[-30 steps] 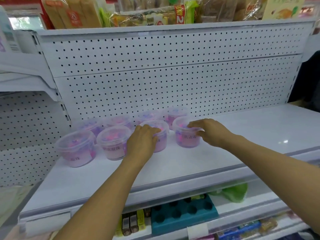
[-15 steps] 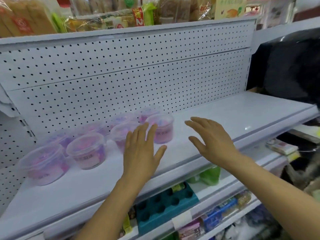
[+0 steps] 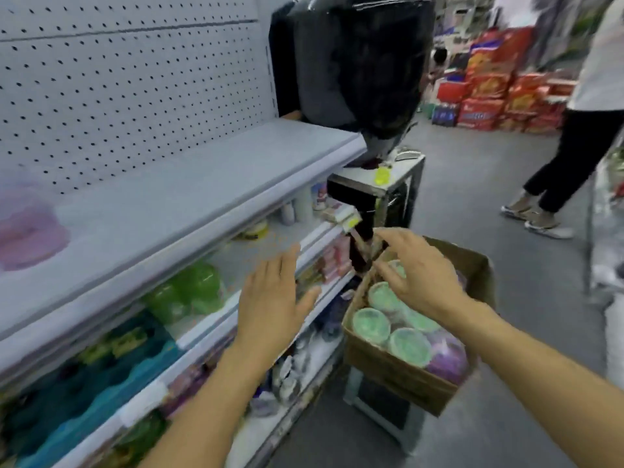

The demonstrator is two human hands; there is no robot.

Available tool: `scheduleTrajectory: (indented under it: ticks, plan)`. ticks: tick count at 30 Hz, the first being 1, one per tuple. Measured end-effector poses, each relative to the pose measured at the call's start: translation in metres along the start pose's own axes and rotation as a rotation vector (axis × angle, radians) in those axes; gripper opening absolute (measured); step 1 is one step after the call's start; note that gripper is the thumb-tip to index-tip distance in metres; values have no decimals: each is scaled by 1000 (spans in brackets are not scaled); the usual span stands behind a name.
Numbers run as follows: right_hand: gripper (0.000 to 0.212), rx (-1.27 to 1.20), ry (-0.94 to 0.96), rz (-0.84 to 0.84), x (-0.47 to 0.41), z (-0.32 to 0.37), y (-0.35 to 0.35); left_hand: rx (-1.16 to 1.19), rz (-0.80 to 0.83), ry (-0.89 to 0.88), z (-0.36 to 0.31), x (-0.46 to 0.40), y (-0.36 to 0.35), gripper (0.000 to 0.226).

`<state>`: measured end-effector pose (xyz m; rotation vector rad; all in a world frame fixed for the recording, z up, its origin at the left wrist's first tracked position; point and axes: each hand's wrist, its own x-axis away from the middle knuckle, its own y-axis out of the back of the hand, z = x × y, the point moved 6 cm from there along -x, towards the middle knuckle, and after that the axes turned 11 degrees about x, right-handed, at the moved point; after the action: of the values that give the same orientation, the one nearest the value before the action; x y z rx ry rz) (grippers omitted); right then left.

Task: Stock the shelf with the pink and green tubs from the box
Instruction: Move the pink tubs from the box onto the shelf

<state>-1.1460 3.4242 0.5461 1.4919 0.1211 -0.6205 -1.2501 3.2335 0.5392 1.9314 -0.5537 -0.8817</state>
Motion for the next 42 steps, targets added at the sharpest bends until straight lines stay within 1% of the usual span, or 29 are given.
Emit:
scheduleTrajectory:
  ticks: [3, 6, 12, 17, 20, 22, 26, 29, 32, 35, 37, 39, 42]
  plan:
    - [49, 16, -152, 98, 32, -74, -10, 66, 140, -10, -36, -13, -66, 72]
    - [48, 42, -283, 225, 63, -135, -27, 109, 263, -41, -65, -22, -124, 72]
    - [56, 34, -447, 463, 107, -219, -85, 175, 489, -85, -91, -48, -223, 68]
    - [62, 34, -516, 669, 123, -261, -147, 195, 652, -110, -101, -78, -305, 66]
    - [66, 71, -517, 760, 117, -284, -182, 257, 776, -107, -110, -94, -358, 66]
    - [65, 124, -508, 815, 113, -301, -207, 263, 845, -141, -114, -99, -392, 67]
    - [61, 209, -460, 862, 106, -335, -258, 182, 944, -269, -117, -102, -455, 79]
    - [58, 276, -356, 902, 103, -350, -295, 156, 1005, -393, -123, -96, -493, 91]
    - [55, 326, -274, 935, 104, -360, -328, 97, 1036, -545, -134, -92, -522, 95]
    - [48, 341, -248, 964, 108, -366, -352, 8, 1081, -585, -142, -93, -544, 101]
    - [42, 328, -259, 950, 108, -369, -360, -65, 1093, -629, -147, -94, -554, 104]
    - [36, 333, -253, 898, 105, -370, -362, -128, 1096, -669, -150, -94, -560, 103]
    - [30, 339, -236, 828, 103, -371, -360, -185, 1079, -682, -155, -93, -561, 100]
